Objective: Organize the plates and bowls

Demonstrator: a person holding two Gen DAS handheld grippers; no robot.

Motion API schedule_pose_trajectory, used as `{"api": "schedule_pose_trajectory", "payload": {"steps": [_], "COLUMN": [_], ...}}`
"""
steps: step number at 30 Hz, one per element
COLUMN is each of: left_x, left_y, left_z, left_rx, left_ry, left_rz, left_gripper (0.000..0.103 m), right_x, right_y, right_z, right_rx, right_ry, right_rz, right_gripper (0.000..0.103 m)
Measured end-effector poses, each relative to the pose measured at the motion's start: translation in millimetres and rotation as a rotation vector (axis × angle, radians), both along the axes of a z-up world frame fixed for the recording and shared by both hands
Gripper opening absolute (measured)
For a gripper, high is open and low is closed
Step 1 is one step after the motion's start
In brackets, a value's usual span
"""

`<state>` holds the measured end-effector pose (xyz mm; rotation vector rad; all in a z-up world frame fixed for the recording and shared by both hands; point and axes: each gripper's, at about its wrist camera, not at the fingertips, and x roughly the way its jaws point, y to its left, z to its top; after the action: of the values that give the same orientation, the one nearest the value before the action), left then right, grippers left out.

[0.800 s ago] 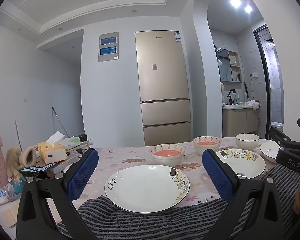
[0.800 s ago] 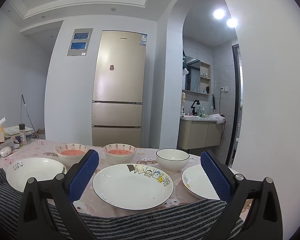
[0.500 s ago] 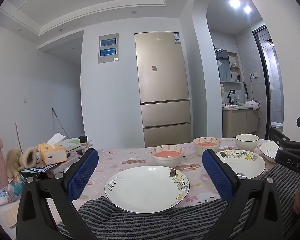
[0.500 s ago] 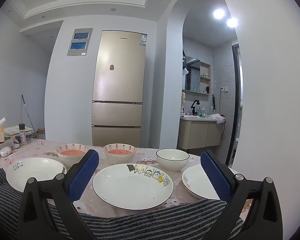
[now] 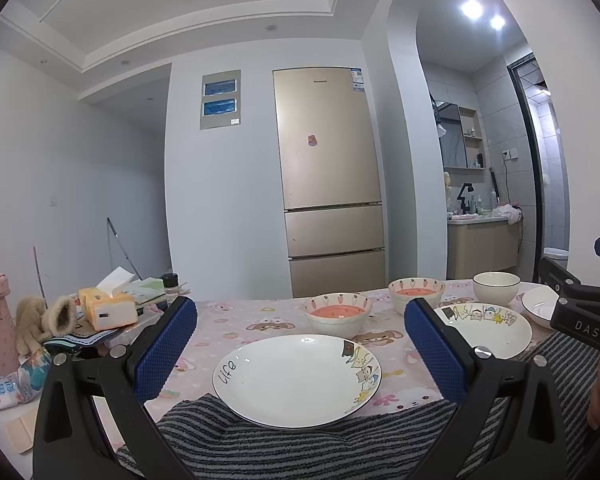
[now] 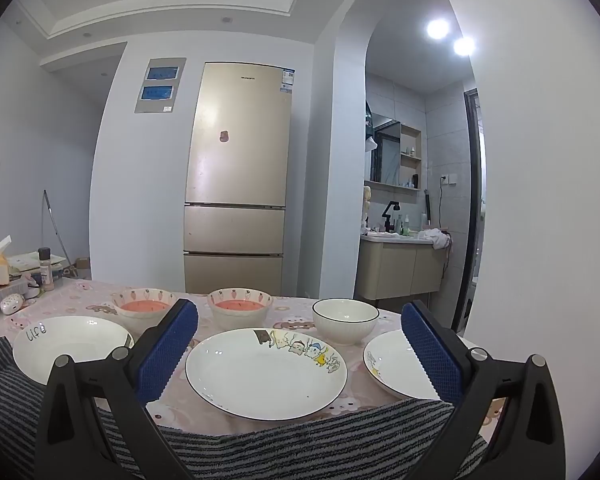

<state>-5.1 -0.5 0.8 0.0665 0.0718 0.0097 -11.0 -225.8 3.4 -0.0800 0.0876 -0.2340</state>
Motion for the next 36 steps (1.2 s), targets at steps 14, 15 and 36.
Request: {"api": "schedule_pose_trajectory", "payload": {"steps": [14,15,36], "left_x": [-3,-3,1], "left_y": [-5,-5,-5], "left_z": [1,1,-2], "left_rx": [0.019,0.021,0.017], "left_ry": [-0.013,-0.015,0.003], "left_rz": [0.018,0.017,0.015], "left_gripper": [0.103,0.103,0.103], "right_x": [-26,-26,-12], "right_y": [-18,-19,-13], "right_z": [6,6,3], "right_rx": [0.084,0.089,0.067], "right_ry": [-0.107,-0.107,-0.048], "right_rz": [-0.011,-0.009,-0.008], "right_gripper": [0.103,0.103,0.103]}}
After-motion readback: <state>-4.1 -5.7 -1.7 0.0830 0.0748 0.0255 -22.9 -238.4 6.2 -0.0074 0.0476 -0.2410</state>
